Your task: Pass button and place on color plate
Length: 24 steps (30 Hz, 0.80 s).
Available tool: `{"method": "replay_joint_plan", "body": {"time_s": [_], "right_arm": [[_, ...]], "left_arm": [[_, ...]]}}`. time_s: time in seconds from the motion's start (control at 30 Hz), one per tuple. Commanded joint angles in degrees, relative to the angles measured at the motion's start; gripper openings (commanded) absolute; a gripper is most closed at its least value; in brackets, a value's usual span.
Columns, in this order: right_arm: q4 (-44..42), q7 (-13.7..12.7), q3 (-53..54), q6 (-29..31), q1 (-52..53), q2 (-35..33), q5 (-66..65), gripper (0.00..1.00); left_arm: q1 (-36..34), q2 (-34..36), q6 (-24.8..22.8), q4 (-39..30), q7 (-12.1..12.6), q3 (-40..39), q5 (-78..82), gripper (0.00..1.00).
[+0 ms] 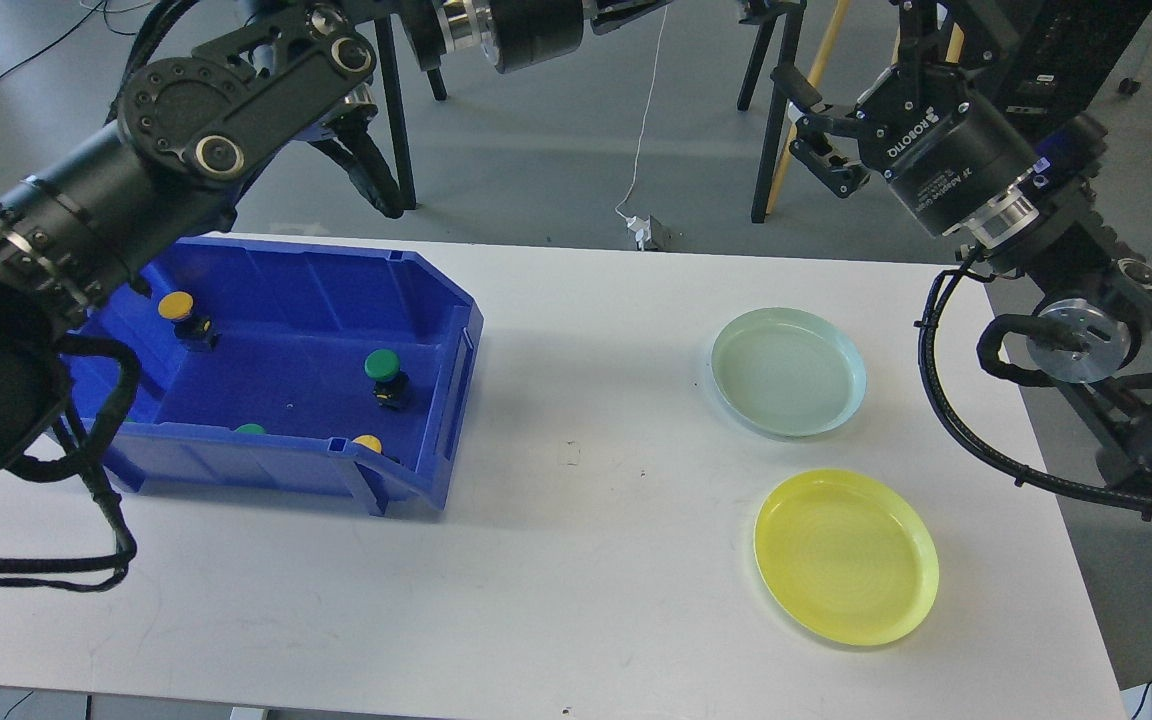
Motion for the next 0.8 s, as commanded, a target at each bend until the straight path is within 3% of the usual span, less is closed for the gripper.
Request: {"method": "replay_joint_plan", "body": {"time_s": [0.0, 0.77], "right_arm": [[-0.02, 0.52, 0.16, -0.44, 0.08, 1.12, 0.00, 0.98], [-0.02, 3.42, 0.42, -1.50, 2.28, 4.46, -0.09, 0.97]], "left_arm": [[-0.61, -0.39, 0.00, 0.92, 0.01, 0.01, -0.89, 0.35], [-2.37, -3.91, 0.00, 4.44, 0.01, 0.10, -3.70, 0.35]]}}
